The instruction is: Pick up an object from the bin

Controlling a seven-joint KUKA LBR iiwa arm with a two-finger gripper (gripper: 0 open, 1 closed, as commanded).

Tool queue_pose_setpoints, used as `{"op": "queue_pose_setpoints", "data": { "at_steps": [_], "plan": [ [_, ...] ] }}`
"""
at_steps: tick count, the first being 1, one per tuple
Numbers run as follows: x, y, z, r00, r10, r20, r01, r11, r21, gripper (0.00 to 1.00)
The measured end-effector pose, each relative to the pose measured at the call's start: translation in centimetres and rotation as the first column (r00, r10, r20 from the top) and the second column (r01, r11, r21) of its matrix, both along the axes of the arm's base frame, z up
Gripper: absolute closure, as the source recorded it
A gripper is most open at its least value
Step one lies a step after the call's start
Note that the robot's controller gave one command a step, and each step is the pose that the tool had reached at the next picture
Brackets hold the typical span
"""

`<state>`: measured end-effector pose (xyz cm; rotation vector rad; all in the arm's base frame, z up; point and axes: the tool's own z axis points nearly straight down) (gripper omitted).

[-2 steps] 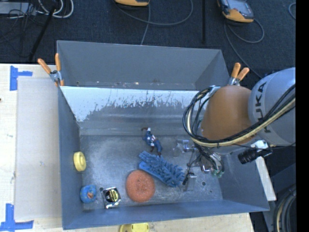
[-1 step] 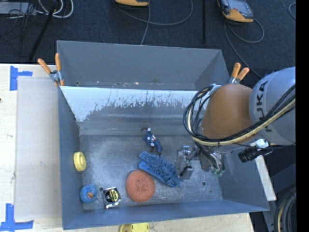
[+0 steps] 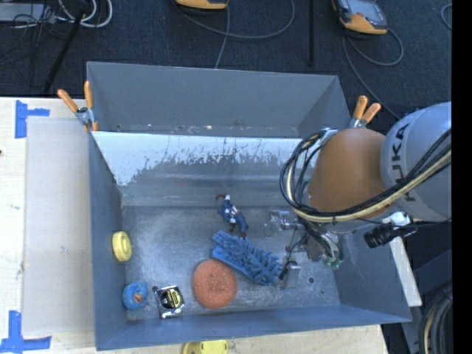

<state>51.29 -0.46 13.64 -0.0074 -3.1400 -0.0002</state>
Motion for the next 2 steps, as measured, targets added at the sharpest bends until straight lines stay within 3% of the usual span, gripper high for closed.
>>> {"op": "queue_pose_setpoints", "data": {
  "at_steps": [1, 2],
  "plan": [
    [0.0, 0.0, 0.0, 1.000, 0.000, 0.000, 0.000, 1.000, 0.000, 0.00],
    [-0.3, 1.0, -6.7, 0.995, 0.102, 0.001, -0.102, 0.995, 0.000, 1.00]
  ]
}}
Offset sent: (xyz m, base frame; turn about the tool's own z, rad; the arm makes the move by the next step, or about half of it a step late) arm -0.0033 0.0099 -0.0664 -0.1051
